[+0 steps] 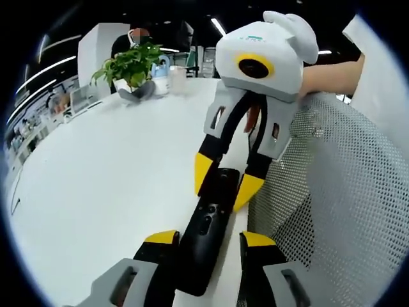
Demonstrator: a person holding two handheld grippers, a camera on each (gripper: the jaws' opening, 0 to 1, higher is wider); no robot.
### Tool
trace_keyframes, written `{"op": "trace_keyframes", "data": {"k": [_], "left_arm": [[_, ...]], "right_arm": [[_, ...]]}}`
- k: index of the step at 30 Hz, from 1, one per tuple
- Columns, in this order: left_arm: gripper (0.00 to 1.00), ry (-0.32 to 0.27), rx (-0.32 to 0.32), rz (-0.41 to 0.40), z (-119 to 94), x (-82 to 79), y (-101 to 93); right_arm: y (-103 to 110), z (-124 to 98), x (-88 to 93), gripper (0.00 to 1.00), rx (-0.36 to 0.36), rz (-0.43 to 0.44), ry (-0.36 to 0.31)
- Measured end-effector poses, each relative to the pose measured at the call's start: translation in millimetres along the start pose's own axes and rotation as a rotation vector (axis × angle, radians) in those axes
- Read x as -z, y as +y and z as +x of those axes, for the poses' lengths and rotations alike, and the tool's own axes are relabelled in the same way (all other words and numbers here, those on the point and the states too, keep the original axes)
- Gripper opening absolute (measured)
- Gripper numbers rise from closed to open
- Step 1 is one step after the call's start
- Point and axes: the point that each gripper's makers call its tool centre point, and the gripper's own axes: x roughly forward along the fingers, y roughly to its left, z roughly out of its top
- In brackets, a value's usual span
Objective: Press the specified remote control buttons in sequence, fully releasing each button before pressing the next.
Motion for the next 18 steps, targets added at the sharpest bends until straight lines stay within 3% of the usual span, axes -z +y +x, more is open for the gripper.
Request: {"op": "trace_keyframes", "data": {"k": [3,9,14,18], "left_arm": [[0.4,0.027,-0.037,0.0,-13.5,2.5,5.1],[0.51,-0.112,-0.165,-0.08,-51.1,-27.5,27.2],[0.54,-0.155,-0.279,-0.093,-80.2,-35.8,39.2],[0.61,-0.261,-0.351,-0.163,-100.8,-49.0,44.3]], "right_arm": [[-0.3,-0.2,-0.3,0.22,-0.002,0.001,-0.002],[-0.4,0.0,0.1,0.22,-0.003,0.003,0.0],[-0.6,0.3,-0.4,0.22,-0.003,0.003,-0.002],[-0.8,0.6,-0.5,0.22,-0.004,0.004,-0.003]]}}
